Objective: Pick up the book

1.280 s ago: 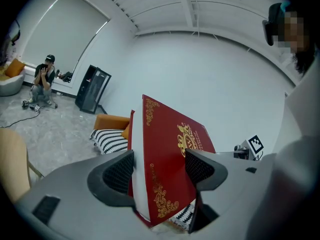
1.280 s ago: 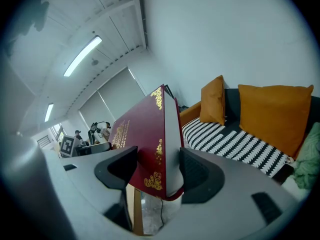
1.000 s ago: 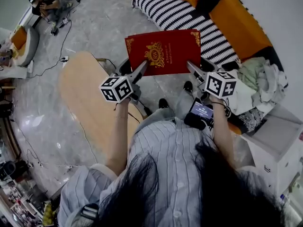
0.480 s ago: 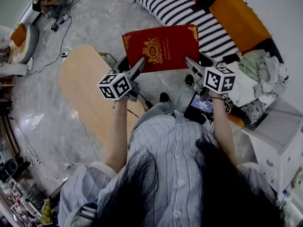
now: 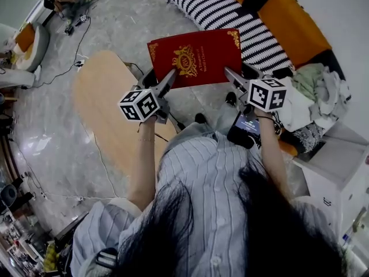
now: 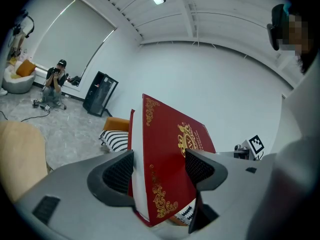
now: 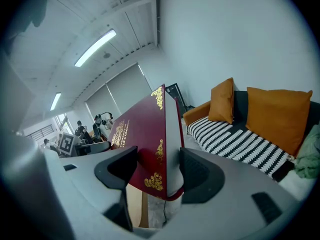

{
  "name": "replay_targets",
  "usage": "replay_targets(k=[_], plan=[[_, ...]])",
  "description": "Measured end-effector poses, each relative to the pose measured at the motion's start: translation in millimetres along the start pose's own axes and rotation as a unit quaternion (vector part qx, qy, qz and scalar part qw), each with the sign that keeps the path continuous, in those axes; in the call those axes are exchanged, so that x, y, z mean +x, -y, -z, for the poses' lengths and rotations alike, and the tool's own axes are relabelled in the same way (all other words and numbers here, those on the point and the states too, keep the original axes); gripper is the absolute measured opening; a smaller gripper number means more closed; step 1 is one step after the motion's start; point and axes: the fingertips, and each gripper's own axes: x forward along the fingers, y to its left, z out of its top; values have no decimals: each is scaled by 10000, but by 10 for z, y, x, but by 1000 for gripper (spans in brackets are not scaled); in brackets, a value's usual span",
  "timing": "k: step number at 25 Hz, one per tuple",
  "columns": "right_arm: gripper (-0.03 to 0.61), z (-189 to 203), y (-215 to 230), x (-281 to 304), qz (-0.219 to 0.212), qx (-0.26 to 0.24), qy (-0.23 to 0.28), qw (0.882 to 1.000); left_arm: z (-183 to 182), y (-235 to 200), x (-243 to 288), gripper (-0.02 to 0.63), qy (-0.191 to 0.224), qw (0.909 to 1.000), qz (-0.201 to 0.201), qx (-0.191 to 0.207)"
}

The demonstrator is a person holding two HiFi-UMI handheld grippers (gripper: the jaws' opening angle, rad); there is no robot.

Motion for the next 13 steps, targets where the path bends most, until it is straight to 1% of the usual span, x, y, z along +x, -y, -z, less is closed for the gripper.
replay_targets(k=[4, 13], plan=[[282, -64, -124, 39, -36, -61, -21, 10000, -105, -42, -84, 321, 111, 9999, -14, 11], [282, -150, -59, 191, 2, -122, -113, 9999, -141, -169, 30, 321, 158, 9998, -33, -103]])
